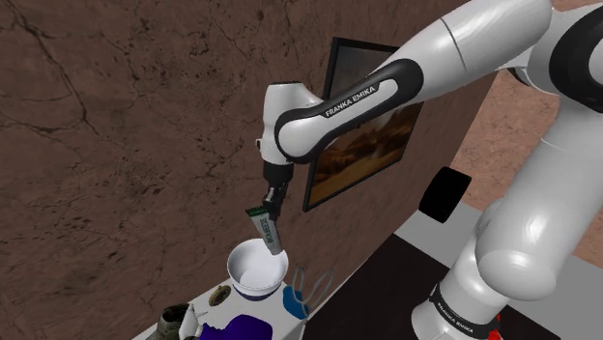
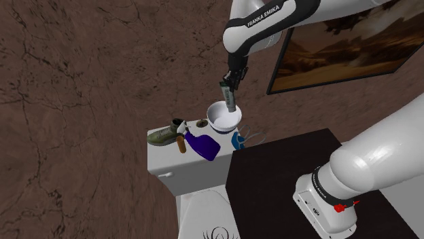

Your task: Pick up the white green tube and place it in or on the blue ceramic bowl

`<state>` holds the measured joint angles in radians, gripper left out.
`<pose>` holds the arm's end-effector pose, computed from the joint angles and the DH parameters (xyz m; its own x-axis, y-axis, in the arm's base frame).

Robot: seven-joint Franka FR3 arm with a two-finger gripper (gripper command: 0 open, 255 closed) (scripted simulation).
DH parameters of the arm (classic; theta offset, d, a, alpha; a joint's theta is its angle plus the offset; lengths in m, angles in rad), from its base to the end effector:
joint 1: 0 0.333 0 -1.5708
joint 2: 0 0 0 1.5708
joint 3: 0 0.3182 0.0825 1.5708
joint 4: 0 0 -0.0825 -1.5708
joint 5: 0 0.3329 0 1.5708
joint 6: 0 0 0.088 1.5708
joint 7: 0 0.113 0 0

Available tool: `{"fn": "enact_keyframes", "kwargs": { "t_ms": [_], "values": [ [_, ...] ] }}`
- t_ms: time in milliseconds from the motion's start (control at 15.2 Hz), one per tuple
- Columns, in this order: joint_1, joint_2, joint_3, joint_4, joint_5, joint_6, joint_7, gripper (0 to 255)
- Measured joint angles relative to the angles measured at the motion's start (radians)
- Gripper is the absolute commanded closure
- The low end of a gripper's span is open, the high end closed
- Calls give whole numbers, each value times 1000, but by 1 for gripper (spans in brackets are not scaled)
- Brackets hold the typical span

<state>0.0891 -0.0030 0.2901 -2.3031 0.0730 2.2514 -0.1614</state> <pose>0.4331 0.1752 0.3740 0.8795 0.4742 -0.0408 0.4715 -0.8798 -0.0609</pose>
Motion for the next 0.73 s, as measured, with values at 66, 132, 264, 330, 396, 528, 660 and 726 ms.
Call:
{"fn": "enact_keyframes", "kwargs": {
  "t_ms": [66, 132, 264, 330, 396, 528, 660, 726],
  "values": [
    [1, 8, 1, -6, -2, 13, 3, 255],
    [1, 17, 1, -11, -5, 27, 4, 255],
    [2, 31, 2, -25, -8, 55, 7, 255],
    [3, 43, 2, -29, -12, 71, 9, 255],
    [2, 55, 1, -31, -16, 84, 10, 255],
    [2, 74, 0, -38, -22, 110, 13, 255],
    [2, 94, -2, -47, -29, 137, 15, 255],
    [4, 103, -1, -51, -32, 151, 19, 255]
  ]
}}
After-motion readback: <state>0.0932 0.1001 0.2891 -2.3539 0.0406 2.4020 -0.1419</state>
